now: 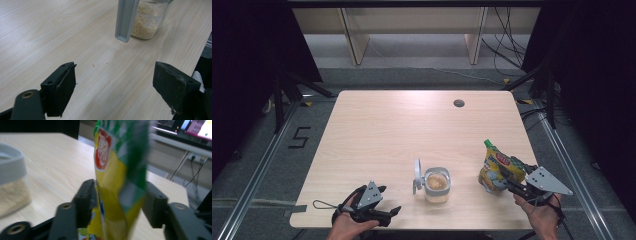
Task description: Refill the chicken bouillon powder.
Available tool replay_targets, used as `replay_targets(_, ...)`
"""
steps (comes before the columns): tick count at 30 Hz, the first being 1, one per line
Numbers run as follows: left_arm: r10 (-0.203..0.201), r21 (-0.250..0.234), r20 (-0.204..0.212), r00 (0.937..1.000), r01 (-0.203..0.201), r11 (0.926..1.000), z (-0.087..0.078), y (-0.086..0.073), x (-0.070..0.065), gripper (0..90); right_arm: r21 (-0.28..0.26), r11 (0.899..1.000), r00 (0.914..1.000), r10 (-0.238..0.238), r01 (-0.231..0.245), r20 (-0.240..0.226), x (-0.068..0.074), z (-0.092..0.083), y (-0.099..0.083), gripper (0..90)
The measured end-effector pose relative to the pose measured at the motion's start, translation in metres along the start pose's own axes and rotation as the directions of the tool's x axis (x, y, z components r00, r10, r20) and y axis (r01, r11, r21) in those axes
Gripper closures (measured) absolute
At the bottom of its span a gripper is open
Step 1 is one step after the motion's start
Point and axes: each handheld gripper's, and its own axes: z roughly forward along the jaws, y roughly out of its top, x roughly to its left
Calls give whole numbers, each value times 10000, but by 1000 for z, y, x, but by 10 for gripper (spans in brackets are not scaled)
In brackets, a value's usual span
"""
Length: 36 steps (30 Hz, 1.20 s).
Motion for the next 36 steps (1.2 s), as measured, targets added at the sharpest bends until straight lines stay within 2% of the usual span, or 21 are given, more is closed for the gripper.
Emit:
replay_targets(2,33,-20,-43,10000,-33,10000,0,0,0,184,-41,9978,9978,657,-656,133,2,-5,-2,403)
replay_targets(3,39,16,-79,10000,-39,10000,0,0,1,184,-194,9986,9985,504,-499,224,1,-6,-3,387)
replay_targets(4,23,-2,-74,10000,-23,10000,0,0,0,184,-41,9943,9943,1062,-1062,23,3,-11,-4,368)
replay_targets(6,7,1,14,10000,-7,10000,-1,1,0,184,-48,9867,9864,1624,-1623,270,6,-16,-6,339)
replay_targets(9,-5,-14,15,10000,5,10000,0,0,0,184,271,9807,9805,1926,-1938,392,8,-23,-9,317)
replay_targets(11,8,-22,-60,10000,-8,10000,0,0,0,184,220,9808,9804,1931,-1940,391,8,-25,-13,308)
replay_targets(15,-29,-74,-25,10000,29,10000,0,1,2,183,953,9733,9779,2072,-2090,279,13,-29,-17,304)
replay_targets(16,-361,-412,-9,9993,360,9985,1,0,0,177,1193,9666,9739,2264,-2269,172,16,-31,-17,300)
replay_targets(17,-225,-290,-62,9997,223,9993,0,1,1,169,1414,9569,9672,2525,-2539,276,19,-32,-18,290)
replay_targets(18,-224,-149,-99,9997,222,9996,-1,1,2,168,1482,9640,9753,2189,-2207,286,17,-32,-20,273)
replay_targets(20,-259,-144,-92,9996,258,9996,0,1,2,163,1536,9658,9779,2083,-2089,207,17,-33,-23,270)
replay_targets(22,-291,-238,56,9996,292,9993,0,2,0,158,1725,9585,9737,2272,-2270,191,18,-35,-25,262)
replay_targets(23,-487,-368,121,9987,491,9981,0,3,-1,156,1676,9601,9743,2250,-2240,134,17,-36,-25,262)
replay_targets(24,-361,-287,95,9993,363,9989,-1,3,0,156,1680,9611,9755,2195,-2190,163,17,-37,-26,258)
replay_targets(26,-534,-468,129,9985,540,9974,-2,5,-1,156,1851,9605,9779,2084,-2078,161,17,-40,-28,237)
replay_targets(27,-474,-489,196,9987,483,9976,-3,6,0,156,1985,9550,9750,2217,-2206,169,18,-41,-28,236)
replay_targets(31,-803,-780,300,9963,824,9935,-6,11,-1,156,2148,9499,9727,2321,-2268,7,18,-44,-32,228)
replay_targets(32,-800,-827,374,9961,829,9931,-7,13,-1,157,2247,9458,9707,2404,-2344,10,18,-45,-33,226)
replay_targets(33,-557,-735,311,9980,578,9956,-8,15,-1,158,2283,9464,9722,2342,-2286,29,18,-45,-34,221)
replay_targets(34,-882,-830,394,9953,912,9924,-7,15,-3,166,2387,9418,9702,2423,-2368,67,17,-46,-36,217)
replay_targets(36,-628,-789,421,9971,660,9947,-8,18,-3,189,2443,9391,9688,2479,-2416,48,16,-47,-37,215)
